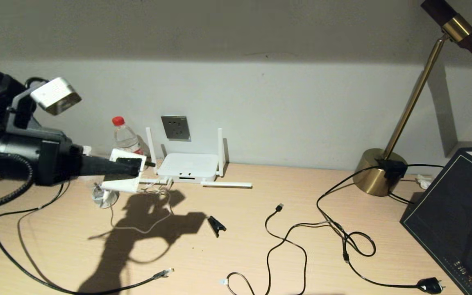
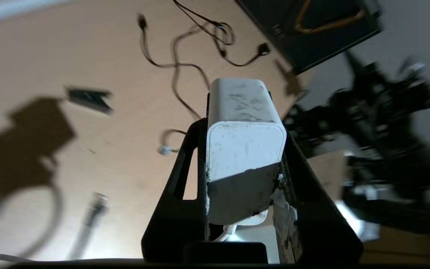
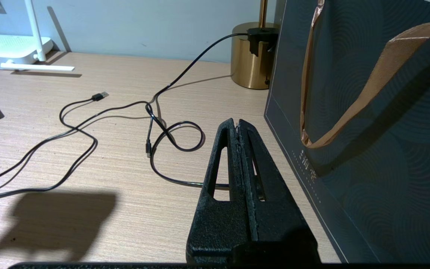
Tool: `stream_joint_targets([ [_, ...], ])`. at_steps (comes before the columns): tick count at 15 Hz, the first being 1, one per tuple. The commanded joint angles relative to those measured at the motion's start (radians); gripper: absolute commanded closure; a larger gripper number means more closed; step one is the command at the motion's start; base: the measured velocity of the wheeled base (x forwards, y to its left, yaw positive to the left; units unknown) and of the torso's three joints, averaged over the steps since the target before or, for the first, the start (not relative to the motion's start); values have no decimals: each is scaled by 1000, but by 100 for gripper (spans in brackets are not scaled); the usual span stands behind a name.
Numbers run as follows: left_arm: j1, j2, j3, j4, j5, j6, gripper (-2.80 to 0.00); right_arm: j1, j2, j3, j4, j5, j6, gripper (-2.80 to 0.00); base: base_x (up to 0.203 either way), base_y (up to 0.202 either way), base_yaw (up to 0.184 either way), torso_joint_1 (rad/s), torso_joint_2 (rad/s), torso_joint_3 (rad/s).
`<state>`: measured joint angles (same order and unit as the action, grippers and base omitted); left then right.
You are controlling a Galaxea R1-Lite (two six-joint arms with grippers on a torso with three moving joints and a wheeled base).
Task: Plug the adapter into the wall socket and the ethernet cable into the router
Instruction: Align plug and socket
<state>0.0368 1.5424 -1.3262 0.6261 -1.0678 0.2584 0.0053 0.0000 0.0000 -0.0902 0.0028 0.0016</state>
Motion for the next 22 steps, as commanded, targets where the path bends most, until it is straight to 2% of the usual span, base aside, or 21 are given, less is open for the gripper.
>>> stream_joint_targets([
  [1, 64, -40, 140, -16, -49, -95, 0, 1, 2, 35, 0, 0, 0, 0, 0, 0, 0, 0, 0, 0],
  [3, 99, -32, 224, -77, 5, -106, 0, 1, 2, 35, 0, 0, 0, 0, 0, 0, 0, 0, 0, 0],
  [4, 109, -34, 274, -183, 44, -107, 0, 1, 2, 35, 0, 0, 0, 0, 0, 0, 0, 0, 0, 0],
  [5, 114, -35, 318, -298, 112, -107, 0, 1, 2, 35, 0, 0, 0, 0, 0, 0, 0, 0, 0, 0],
  [6, 115, -33, 357, -435, 219, -108, 0, 1, 2, 35, 0, 0, 0, 0, 0, 0, 0, 0, 0, 0],
  [8, 95, -1, 426, -757, 415, -138, 0, 1, 2, 35, 0, 0, 0, 0, 0, 0, 0, 0, 0, 0],
  [11, -17, 170, 491, -1318, 758, -261, 0, 1, 2, 35, 0, 0, 0, 0, 0, 0, 0, 0, 0, 0],
  [13, -80, 347, 512, -1679, 895, -304, 0, 1, 2, 35, 0, 0, 0, 0, 0, 0, 0, 0, 0, 0],
  [14, -101, 429, 518, -1843, 945, -314, 0, 1, 2, 35, 0, 0, 0, 0, 0, 0, 0, 0, 0, 0],
  [16, -133, 557, 508, -2030, 1007, -320, 0, 1, 2, 35, 0, 0, 0, 0, 0, 0, 0, 0, 0, 0],
  [18, -153, 615, 411, -2081, 1029, -322, 0, 1, 2, 35, 0, 0, 0, 0, 0, 0, 0, 0, 0, 0],
  [20, -157, 688, 290, -2092, 1034, -323, 0, 1, 2, 35, 0, 0, 0, 0, 0, 0, 0, 0, 0, 0],
  [22, -158, 745, 223, -2095, 1028, -325, 0, 1, 2, 35, 0, 0, 0, 0, 0, 0, 0, 0, 0, 0],
])
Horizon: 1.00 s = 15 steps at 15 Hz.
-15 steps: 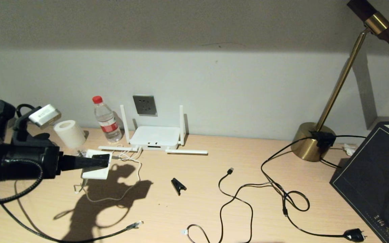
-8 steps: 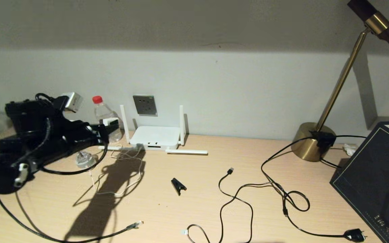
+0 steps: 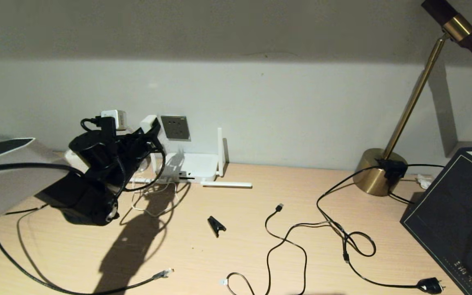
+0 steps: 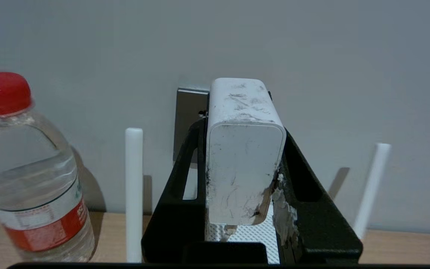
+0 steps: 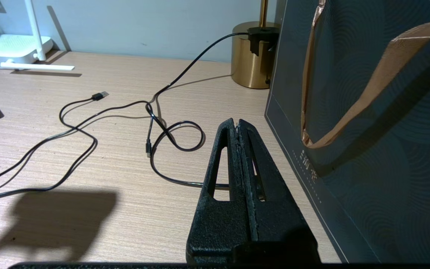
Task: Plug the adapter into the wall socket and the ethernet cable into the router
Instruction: Align plug and socket
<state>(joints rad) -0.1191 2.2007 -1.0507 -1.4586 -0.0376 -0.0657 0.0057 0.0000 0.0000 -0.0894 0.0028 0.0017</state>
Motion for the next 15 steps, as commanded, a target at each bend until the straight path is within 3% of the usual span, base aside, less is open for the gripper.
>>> stream_joint_targets([
  [1, -4, 101, -71, -10, -4, -2, 0, 0, 2, 35, -1, 0, 0, 0, 0, 0, 0, 0, 0, 0],
  [5, -5, 138, -106, -9, -6, -3, 0, 0, 2, 35, -1, 0, 0, 0, 0, 0, 0, 0, 0, 0],
  [8, -1, 150, -120, -1, -57, 0, 0, 0, 2, 35, -1, 0, 0, 0, 0, 0, 0, 0, 0, 0],
  [15, 12, 194, -260, 141, -55, 0, 0, 0, 2, 35, -1, 0, 0, 0, 0, 0, 0, 0, 0, 0],
])
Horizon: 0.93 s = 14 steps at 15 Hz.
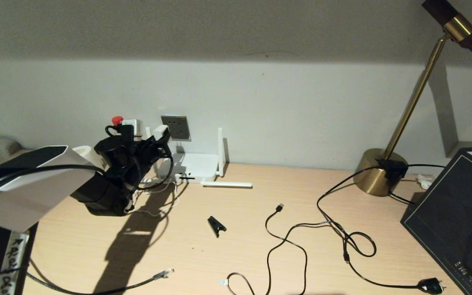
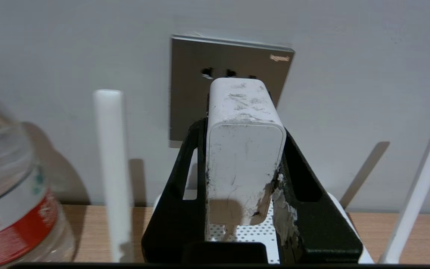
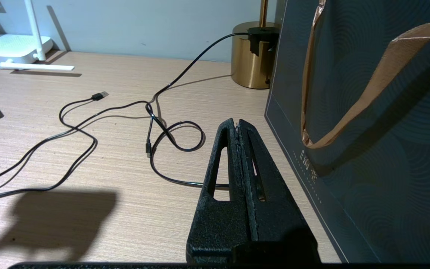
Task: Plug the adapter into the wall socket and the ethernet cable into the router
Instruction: Align plug and socket
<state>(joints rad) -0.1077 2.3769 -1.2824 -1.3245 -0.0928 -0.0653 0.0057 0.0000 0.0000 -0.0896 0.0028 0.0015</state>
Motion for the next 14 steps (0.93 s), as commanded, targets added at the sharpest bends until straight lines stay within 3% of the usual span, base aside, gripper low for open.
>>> stream_joint_targets([
  [1, 0, 19, -35, 11, 1, -1, 0, 0, 2, 35, -1, 0, 0, 0, 0, 0, 0, 0, 0, 0],
  [14, 7, 64, -118, 39, 5, 0, 0, 0, 2, 35, -1, 0, 0, 0, 0, 0, 0, 0, 0, 0],
])
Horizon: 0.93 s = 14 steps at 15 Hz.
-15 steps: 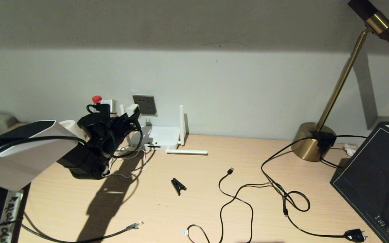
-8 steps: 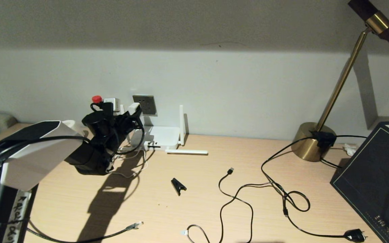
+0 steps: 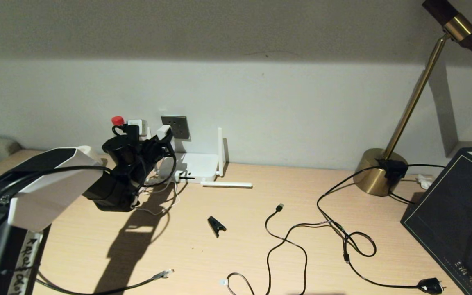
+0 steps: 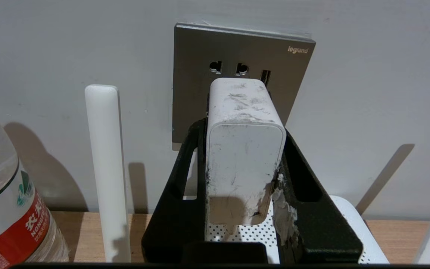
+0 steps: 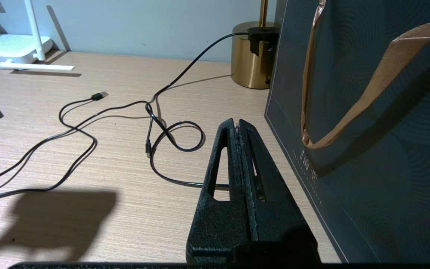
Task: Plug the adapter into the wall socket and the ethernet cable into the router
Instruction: Align plug and socket, then plug plug into socket
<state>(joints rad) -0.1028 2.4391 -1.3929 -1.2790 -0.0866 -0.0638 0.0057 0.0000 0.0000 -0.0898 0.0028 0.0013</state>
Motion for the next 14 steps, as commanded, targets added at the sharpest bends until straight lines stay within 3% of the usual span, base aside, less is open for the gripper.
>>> stream_joint_targets([
  [1, 3, 4, -22, -2, -1, -1, 0, 0, 2, 35, -1, 0, 0, 0, 0, 0, 0, 0, 0, 0],
  [14, 9, 18, -48, 7, -7, 0, 0, 0, 2, 35, -1, 0, 0, 0, 0, 0, 0, 0, 0, 0],
])
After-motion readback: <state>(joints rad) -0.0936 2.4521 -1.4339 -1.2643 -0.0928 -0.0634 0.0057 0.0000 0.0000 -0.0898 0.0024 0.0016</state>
